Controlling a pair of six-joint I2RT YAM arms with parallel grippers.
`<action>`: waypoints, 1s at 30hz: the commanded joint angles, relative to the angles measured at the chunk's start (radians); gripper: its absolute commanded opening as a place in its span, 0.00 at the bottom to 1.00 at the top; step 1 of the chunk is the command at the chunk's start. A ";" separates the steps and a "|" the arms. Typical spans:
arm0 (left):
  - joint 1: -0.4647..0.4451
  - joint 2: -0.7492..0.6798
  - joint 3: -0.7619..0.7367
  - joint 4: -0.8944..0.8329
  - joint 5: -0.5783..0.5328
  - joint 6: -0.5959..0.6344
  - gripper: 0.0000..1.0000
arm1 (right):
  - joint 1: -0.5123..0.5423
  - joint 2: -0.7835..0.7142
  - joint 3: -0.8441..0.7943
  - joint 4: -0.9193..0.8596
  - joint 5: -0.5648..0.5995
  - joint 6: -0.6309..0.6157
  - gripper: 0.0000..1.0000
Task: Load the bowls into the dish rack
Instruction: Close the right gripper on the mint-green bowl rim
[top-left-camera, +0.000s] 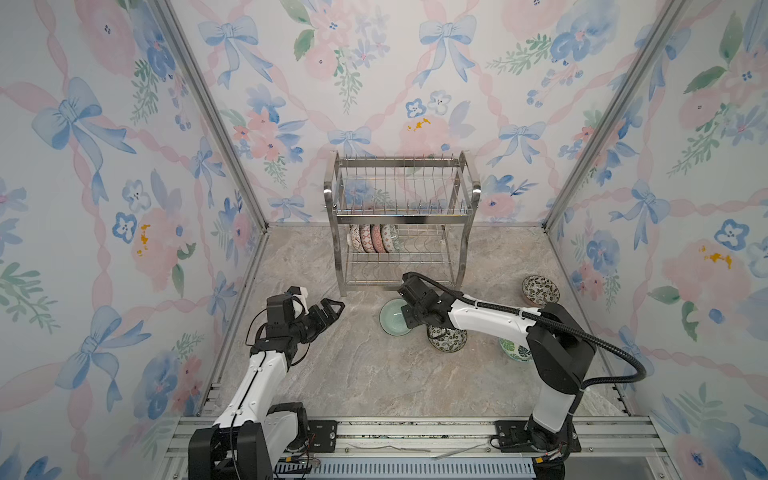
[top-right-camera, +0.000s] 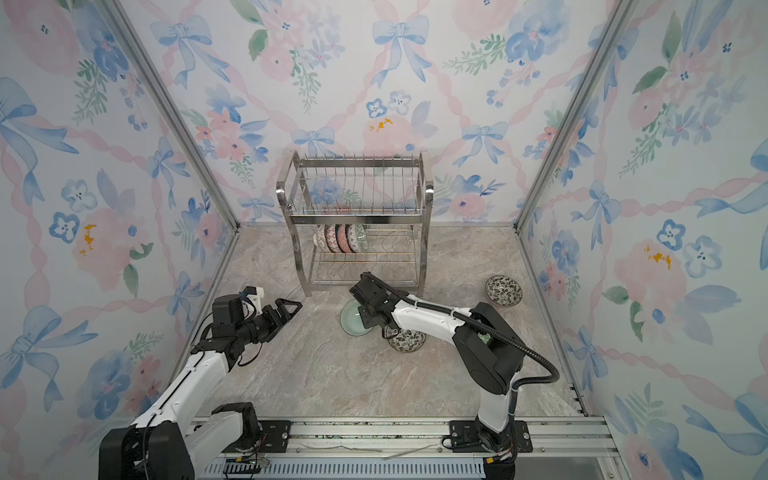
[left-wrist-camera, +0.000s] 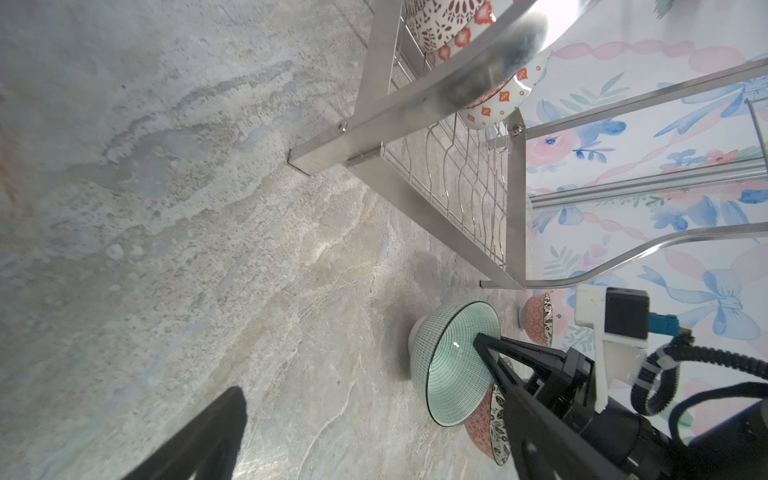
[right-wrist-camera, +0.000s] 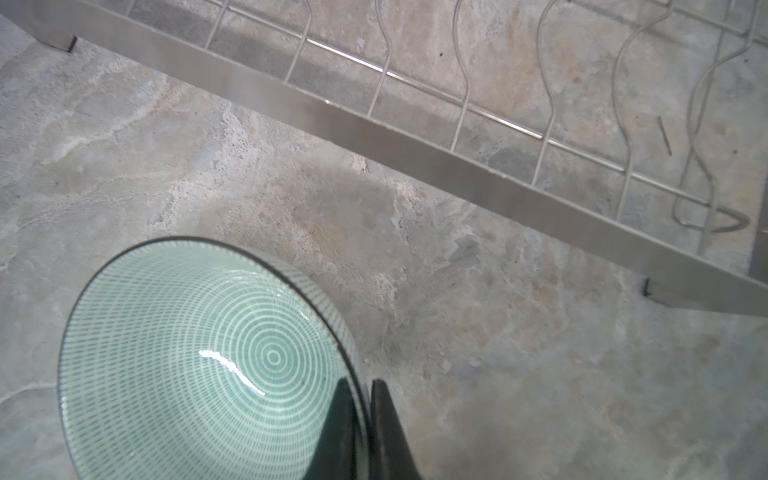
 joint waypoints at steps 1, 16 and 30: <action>-0.011 0.009 -0.013 0.015 0.015 -0.006 0.98 | -0.005 0.017 -0.018 -0.142 0.014 -0.022 0.08; -0.040 0.025 -0.016 0.014 0.009 -0.006 0.98 | -0.036 0.060 0.042 -0.188 -0.003 -0.065 0.26; -0.060 0.034 -0.012 0.013 0.008 -0.007 0.98 | 0.013 -0.088 0.109 -0.241 0.087 -0.103 0.54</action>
